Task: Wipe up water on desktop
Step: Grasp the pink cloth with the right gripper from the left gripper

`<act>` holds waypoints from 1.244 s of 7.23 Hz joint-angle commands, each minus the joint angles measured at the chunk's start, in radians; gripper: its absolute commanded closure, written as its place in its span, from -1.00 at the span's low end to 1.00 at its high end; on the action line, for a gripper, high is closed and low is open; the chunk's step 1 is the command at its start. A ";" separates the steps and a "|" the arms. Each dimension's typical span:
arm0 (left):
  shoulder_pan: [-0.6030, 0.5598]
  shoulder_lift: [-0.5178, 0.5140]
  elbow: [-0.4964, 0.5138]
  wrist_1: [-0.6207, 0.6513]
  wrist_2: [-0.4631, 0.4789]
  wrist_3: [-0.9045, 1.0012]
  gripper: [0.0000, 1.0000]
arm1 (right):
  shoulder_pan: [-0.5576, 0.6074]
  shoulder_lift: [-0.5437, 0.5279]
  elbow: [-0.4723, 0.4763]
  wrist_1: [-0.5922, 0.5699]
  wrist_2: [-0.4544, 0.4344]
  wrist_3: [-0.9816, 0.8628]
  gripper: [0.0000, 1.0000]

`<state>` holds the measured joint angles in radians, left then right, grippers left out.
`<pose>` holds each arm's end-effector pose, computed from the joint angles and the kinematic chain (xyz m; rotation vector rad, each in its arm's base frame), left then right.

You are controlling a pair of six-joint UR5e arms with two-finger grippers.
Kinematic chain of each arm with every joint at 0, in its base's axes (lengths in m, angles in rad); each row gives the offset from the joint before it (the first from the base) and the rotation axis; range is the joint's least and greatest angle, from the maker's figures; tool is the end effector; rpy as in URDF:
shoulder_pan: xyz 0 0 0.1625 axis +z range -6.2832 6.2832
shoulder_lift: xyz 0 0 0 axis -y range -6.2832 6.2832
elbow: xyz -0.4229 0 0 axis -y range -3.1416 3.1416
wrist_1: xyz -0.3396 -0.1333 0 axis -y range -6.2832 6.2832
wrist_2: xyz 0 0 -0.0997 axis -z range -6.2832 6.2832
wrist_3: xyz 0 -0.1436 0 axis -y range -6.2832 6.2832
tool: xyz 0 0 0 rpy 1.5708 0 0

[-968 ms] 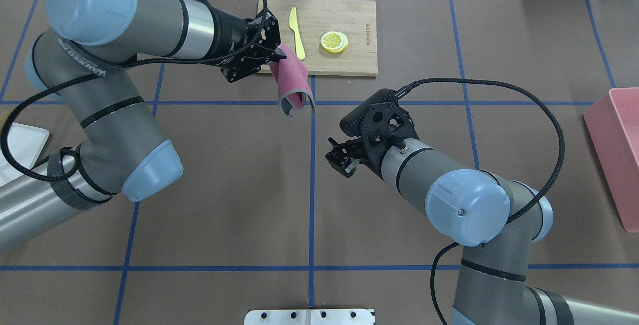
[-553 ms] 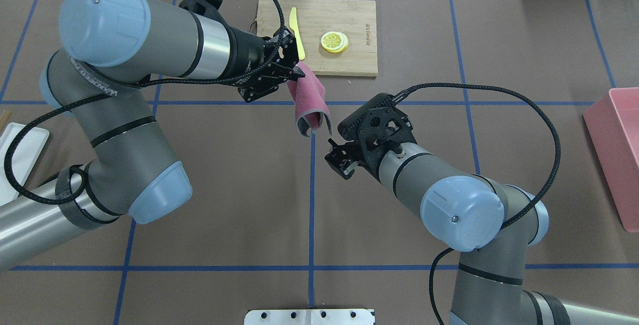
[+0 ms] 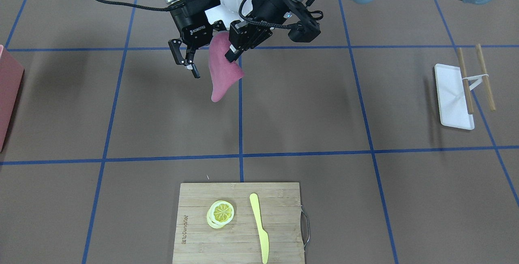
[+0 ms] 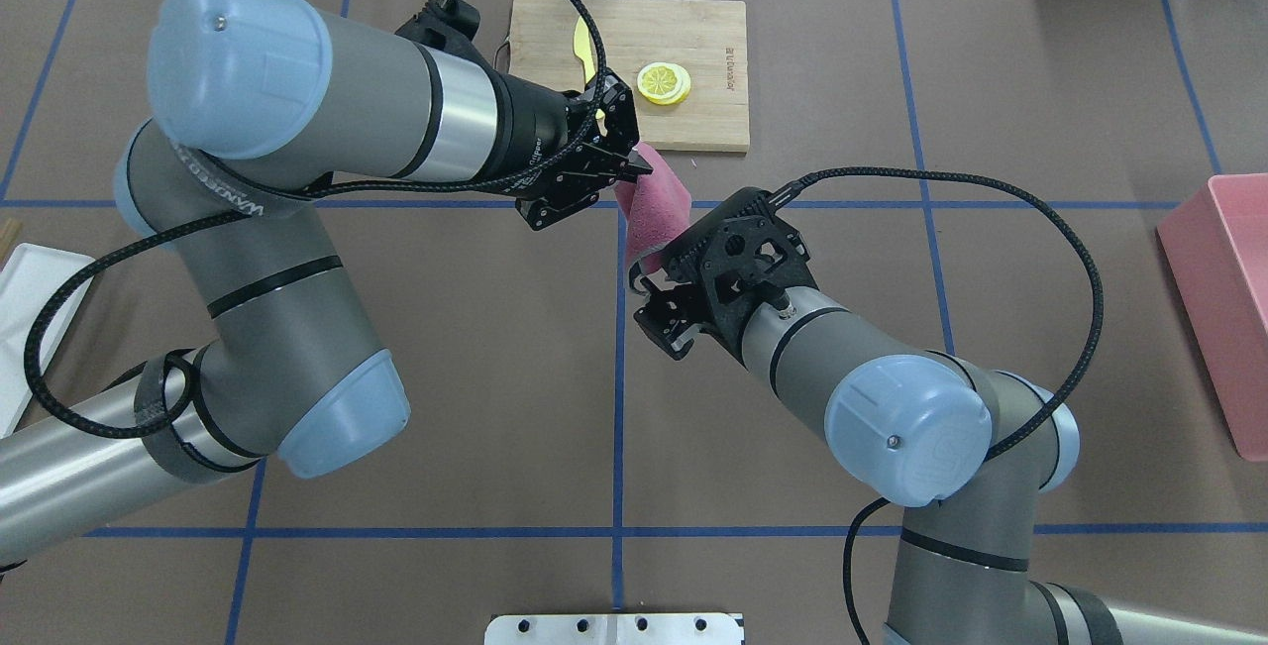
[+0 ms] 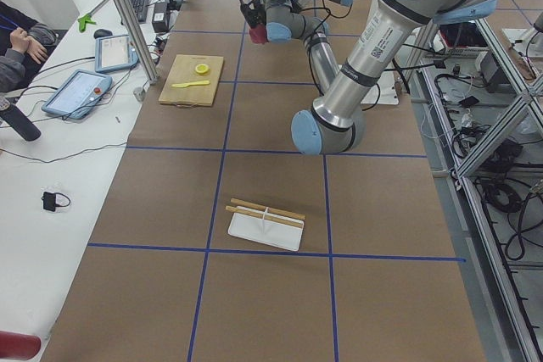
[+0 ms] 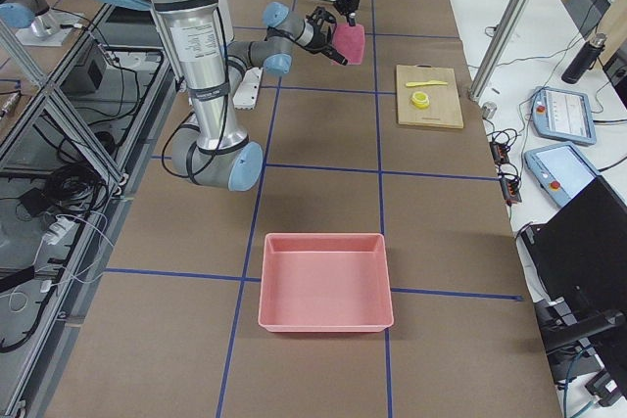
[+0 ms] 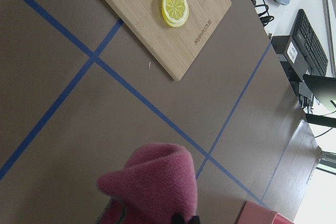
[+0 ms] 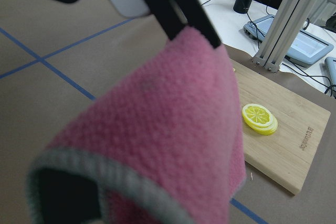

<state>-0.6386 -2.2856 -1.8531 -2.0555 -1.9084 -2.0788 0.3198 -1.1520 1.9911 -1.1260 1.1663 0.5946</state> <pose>0.4349 -0.4297 0.1094 -0.1808 1.5131 -0.6738 -0.4660 -0.3543 0.2379 1.0417 -0.8003 -0.3003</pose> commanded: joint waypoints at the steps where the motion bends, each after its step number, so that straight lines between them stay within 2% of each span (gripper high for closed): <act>1: 0.004 -0.005 -0.003 0.000 -0.001 -0.007 1.00 | -0.002 0.003 -0.006 0.000 -0.004 0.001 -0.58; 3: 0.004 -0.005 -0.012 0.000 -0.001 -0.011 1.00 | -0.002 0.003 -0.006 -0.002 -0.005 -0.001 -0.14; 7: 0.004 0.002 -0.015 0.000 -0.001 -0.006 1.00 | -0.001 -0.002 -0.006 0.000 -0.005 -0.001 0.24; 8: 0.004 0.003 -0.015 0.000 -0.001 -0.004 1.00 | -0.001 -0.002 -0.006 0.000 -0.005 -0.001 0.47; 9: 0.004 0.005 -0.015 0.000 -0.001 -0.001 1.00 | 0.001 -0.005 -0.006 -0.001 -0.007 -0.001 0.84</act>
<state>-0.6350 -2.2831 -1.8683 -2.0555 -1.9098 -2.0835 0.3196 -1.1544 1.9848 -1.1263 1.1609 0.5936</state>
